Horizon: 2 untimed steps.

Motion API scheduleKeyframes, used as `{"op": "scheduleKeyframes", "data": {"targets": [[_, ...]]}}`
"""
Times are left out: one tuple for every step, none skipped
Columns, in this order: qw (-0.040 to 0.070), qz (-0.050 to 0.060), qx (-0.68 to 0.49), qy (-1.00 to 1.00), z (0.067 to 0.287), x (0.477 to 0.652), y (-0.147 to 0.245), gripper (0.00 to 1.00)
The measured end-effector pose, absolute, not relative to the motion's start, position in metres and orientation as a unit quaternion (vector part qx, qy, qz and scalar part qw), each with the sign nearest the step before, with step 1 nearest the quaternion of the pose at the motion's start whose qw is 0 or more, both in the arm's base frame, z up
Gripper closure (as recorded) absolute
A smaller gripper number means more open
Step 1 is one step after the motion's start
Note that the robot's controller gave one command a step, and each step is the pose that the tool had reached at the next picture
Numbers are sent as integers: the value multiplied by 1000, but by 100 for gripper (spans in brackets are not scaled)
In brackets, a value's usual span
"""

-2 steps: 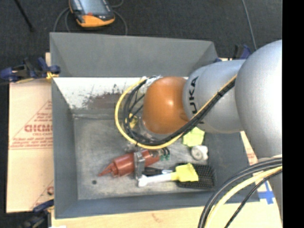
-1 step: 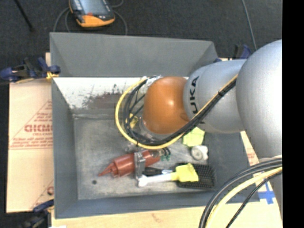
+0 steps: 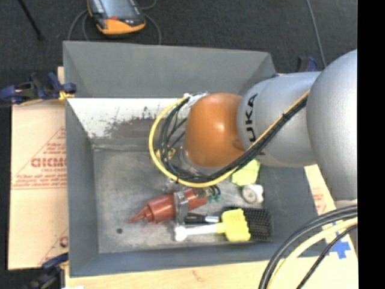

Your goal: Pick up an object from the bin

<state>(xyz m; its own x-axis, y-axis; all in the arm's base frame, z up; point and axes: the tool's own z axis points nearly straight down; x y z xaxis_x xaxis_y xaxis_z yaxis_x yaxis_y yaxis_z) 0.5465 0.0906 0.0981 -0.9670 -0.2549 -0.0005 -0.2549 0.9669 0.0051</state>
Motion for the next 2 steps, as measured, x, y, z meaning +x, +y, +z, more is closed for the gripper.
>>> {"op": "scheduleKeyframes", "data": {"targets": [[-1, -1, 127, -992, 118, 548, 90, 100], [-3, 0, 126, -992, 133, 549, 90, 100]]}}
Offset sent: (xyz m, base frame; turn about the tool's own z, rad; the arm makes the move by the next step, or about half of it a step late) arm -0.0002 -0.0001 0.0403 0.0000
